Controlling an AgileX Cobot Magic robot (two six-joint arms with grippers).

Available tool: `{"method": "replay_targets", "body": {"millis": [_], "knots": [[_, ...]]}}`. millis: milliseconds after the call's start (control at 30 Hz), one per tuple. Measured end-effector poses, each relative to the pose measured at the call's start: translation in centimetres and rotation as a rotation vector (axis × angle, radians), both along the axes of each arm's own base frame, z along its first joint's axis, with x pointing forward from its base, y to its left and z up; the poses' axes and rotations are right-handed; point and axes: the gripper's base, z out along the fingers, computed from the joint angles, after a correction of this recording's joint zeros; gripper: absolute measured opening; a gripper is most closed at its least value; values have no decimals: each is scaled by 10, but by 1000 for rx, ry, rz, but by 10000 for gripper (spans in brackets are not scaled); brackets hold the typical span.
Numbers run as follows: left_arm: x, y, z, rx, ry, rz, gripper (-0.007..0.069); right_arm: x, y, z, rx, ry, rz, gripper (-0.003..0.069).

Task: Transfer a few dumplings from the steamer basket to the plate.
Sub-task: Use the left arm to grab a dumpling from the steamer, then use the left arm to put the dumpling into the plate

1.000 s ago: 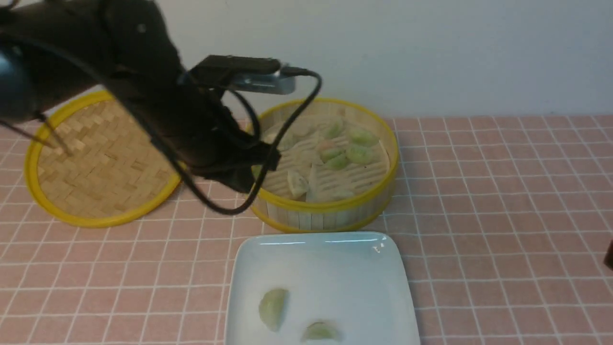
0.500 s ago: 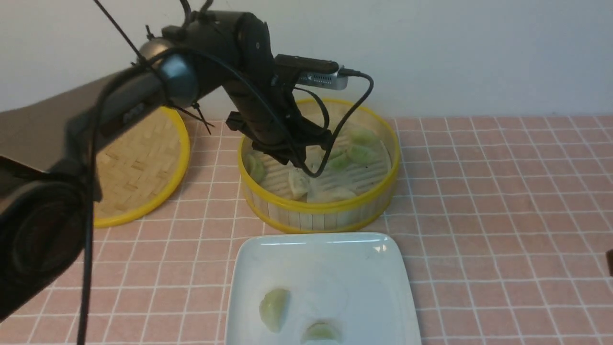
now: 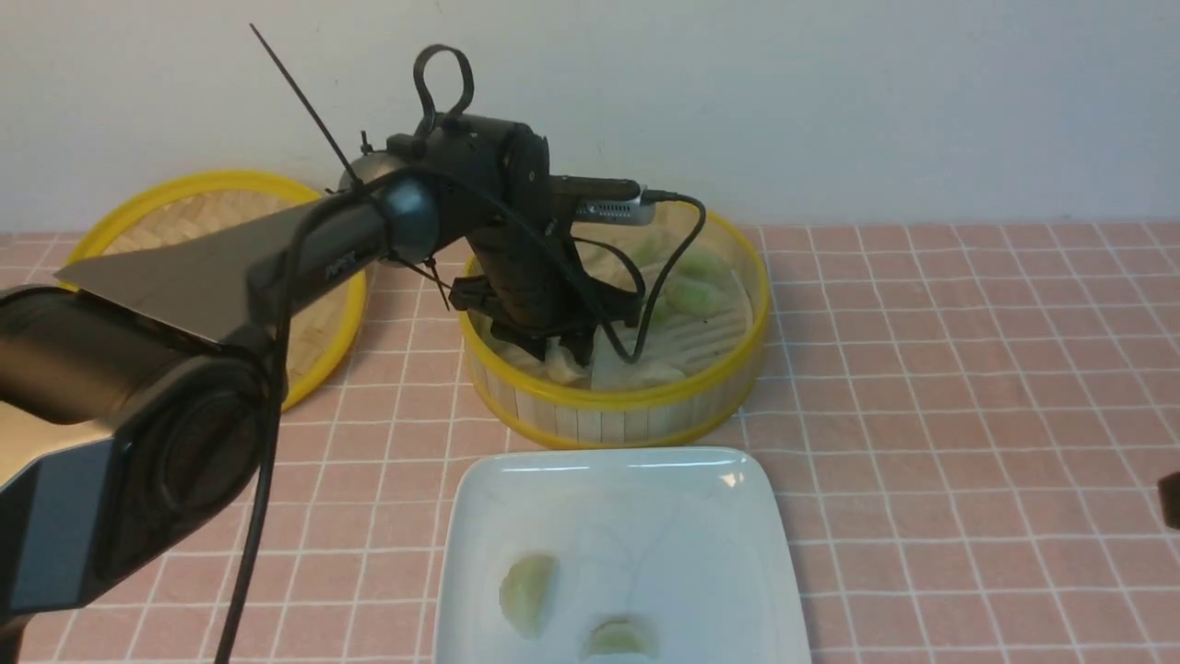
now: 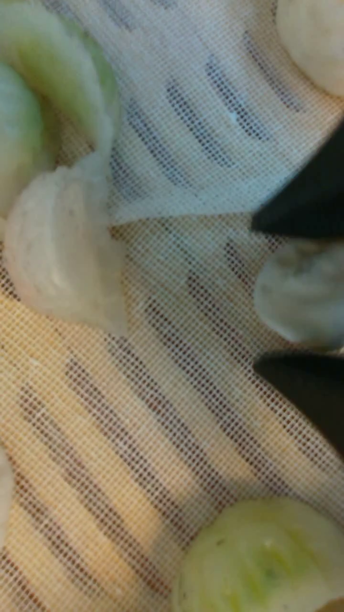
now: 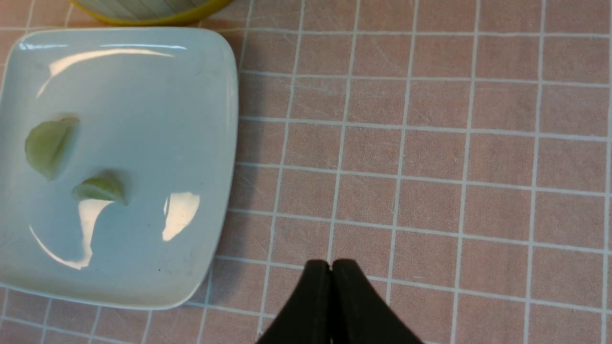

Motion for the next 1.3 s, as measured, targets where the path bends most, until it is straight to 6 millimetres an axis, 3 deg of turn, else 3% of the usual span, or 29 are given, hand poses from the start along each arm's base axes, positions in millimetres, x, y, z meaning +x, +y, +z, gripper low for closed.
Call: {"method": "replay_targets", "body": {"millis": [67, 167, 200, 300, 400, 467, 533, 633, 767, 867, 967, 1167, 1300], "knots": [[0, 0, 5, 4, 0, -12, 181, 0, 0, 0, 0, -1, 5, -11], [-3, 1, 35, 7, -8, -34, 148, 0, 1, 0, 3, 2, 8, -11], [-3, 1, 35, 8, -8, -34, 148, 0, 1, 0, 3, 2, 8, -11], [-17, 7, 93, 4, -33, -61, 148, -1, 2, 0, 20, 11, 12, -11], [-32, 14, 135, -6, -85, -87, 148, -1, 3, 0, 30, 11, 15, -11], [-48, 16, 160, -17, -122, -106, 148, -1, 4, 0, 40, 11, 19, -11], [-66, 16, 169, -16, -116, -130, 148, -1, 4, 0, 42, 12, 19, -11], [-89, 9, 162, 1, -64, -170, 148, -1, 4, 1, 45, 12, 19, -11], [-131, -11, 112, 72, 123, -260, 148, -2, 4, 0, 46, 16, 22, -11], [-146, -22, 78, 101, 194, -290, 148, -2, 4, 0, 38, 12, 34, -11], [-148, -30, 55, 110, 208, -303, 148, -2, 5, 1, 39, 8, 44, -11], [-143, -34, 40, 116, 211, -303, 174, 0, 5, 2, 45, -16, 44, -11], [-142, -35, 40, 115, 206, -304, 347, 8, 8, 5, 42, -40, 77, -11]]}}
